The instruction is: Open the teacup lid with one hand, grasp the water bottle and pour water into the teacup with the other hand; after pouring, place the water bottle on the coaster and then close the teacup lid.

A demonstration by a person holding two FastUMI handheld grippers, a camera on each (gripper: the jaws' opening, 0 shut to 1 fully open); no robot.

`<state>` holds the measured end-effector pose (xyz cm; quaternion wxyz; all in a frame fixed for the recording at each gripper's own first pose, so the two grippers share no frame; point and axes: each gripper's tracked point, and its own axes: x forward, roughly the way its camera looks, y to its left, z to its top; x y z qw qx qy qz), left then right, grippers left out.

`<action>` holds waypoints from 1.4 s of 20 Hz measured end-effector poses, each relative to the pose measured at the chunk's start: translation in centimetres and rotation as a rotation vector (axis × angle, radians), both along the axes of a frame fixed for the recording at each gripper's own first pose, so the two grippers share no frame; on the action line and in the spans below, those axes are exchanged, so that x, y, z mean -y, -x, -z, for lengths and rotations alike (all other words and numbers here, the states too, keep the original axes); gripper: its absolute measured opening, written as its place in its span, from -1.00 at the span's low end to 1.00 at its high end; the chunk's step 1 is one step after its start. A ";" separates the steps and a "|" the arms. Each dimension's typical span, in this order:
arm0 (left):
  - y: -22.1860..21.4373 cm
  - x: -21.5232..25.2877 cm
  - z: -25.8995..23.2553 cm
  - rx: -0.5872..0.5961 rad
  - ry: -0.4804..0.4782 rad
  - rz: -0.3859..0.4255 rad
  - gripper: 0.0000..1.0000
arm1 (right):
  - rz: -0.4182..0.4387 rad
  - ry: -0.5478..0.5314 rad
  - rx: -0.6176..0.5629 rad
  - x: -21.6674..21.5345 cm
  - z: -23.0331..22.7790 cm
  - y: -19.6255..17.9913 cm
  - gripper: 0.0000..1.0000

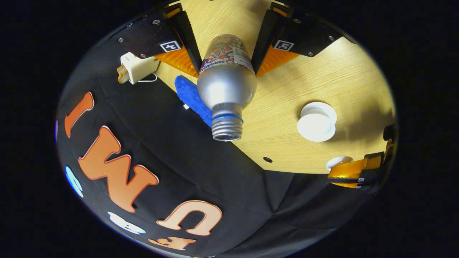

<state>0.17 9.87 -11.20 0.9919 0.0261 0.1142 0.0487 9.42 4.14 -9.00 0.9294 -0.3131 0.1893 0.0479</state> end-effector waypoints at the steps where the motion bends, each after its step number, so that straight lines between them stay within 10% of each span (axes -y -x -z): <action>1: 0.3 -0.1 0.0 -0.001 -0.001 -0.002 -0.36 | -0.012 0.024 0.001 -0.4 0.0 -0.2 0.58; 28: 3.2 -6.1 2.3 -0.011 0.017 -0.087 -0.36 | -0.104 0.606 0.114 -4.1 -0.1 -3.8 0.56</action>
